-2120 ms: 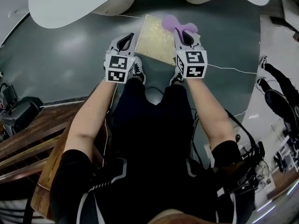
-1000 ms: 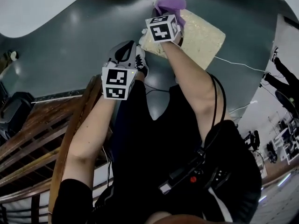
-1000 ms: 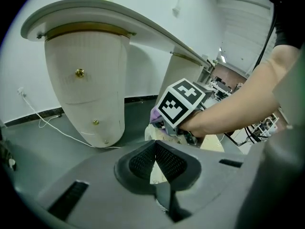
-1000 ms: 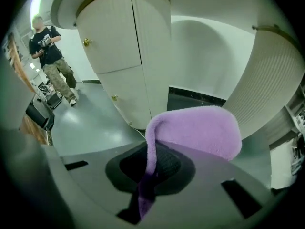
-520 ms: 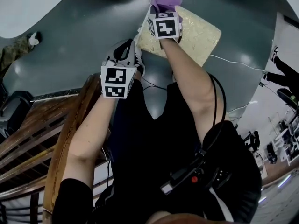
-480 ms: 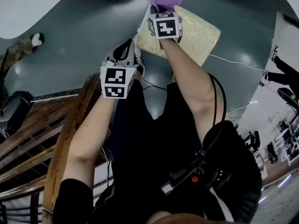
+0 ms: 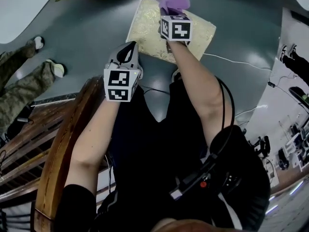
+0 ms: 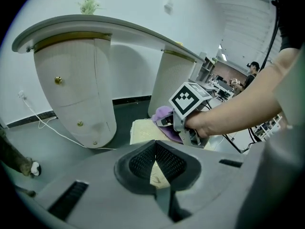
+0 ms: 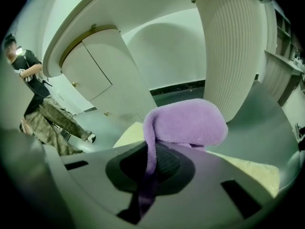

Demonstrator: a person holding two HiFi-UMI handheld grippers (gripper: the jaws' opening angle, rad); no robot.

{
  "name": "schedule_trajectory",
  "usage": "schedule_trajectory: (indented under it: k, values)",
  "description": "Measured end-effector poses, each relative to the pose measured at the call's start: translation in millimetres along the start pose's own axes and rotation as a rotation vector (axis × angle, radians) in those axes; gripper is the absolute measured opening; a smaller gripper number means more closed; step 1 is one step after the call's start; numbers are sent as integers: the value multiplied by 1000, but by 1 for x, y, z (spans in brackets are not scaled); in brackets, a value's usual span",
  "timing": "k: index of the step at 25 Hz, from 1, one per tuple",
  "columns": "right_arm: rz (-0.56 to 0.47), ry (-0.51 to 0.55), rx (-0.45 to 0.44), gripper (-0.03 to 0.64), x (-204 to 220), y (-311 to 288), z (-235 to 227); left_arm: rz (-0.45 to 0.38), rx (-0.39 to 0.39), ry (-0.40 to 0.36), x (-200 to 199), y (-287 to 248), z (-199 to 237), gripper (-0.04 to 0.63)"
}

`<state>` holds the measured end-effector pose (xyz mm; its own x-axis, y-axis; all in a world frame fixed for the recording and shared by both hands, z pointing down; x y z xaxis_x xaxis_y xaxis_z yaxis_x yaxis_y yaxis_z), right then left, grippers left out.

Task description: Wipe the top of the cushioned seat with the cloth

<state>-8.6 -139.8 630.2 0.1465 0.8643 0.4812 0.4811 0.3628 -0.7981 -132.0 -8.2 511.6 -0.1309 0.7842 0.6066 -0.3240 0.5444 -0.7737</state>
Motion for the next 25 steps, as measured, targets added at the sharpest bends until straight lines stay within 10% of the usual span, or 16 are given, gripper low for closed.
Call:
schedule_trajectory:
  k: [25]
  values:
    - [-21,-120,75,21,51,92,-137,4,61,-35,-28,-43,-93,3]
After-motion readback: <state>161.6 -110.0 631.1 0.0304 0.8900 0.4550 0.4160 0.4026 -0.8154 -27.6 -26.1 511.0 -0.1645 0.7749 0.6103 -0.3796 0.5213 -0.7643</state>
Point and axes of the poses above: the fingertips, and each gripper's own axes: y backward along the fingers, z to its left, x out of its underside, the point moved 5 cm from there along y, backward along the fingers, and after that the axes turned 2 degrees about -x, right-handed, at the moved point
